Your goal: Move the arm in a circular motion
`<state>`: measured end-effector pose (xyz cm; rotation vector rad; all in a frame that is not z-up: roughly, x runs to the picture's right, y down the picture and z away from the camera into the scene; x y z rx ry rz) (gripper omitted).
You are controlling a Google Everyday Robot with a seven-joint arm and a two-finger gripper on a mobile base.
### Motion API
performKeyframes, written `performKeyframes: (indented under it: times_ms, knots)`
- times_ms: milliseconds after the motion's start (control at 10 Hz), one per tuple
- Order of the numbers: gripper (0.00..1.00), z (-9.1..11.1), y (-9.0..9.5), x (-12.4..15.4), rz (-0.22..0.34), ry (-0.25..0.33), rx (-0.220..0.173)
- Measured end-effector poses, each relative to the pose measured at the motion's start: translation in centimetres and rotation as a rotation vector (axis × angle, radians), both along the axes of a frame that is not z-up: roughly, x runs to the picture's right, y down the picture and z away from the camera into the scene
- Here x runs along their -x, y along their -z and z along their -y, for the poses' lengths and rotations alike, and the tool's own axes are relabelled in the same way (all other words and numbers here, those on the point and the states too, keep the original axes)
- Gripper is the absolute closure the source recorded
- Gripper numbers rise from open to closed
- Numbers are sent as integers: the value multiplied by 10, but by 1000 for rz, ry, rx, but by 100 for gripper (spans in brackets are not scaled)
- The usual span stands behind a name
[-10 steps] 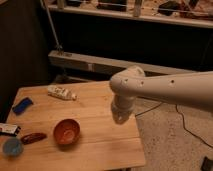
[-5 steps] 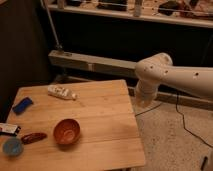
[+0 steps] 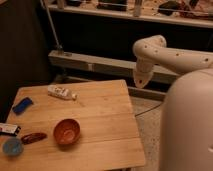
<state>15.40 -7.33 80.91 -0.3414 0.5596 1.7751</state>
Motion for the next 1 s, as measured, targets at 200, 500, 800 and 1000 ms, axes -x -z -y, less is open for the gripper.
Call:
performKeyframes:
  times_ms: [200, 500, 800, 1000]
  knots:
    - [91, 31, -20, 52, 40, 83, 2]
    - [91, 60, -33, 163, 169, 251, -9]
    - [91, 47, -8, 293, 368, 499, -4]
    - [91, 19, 24, 350, 482, 640, -3]
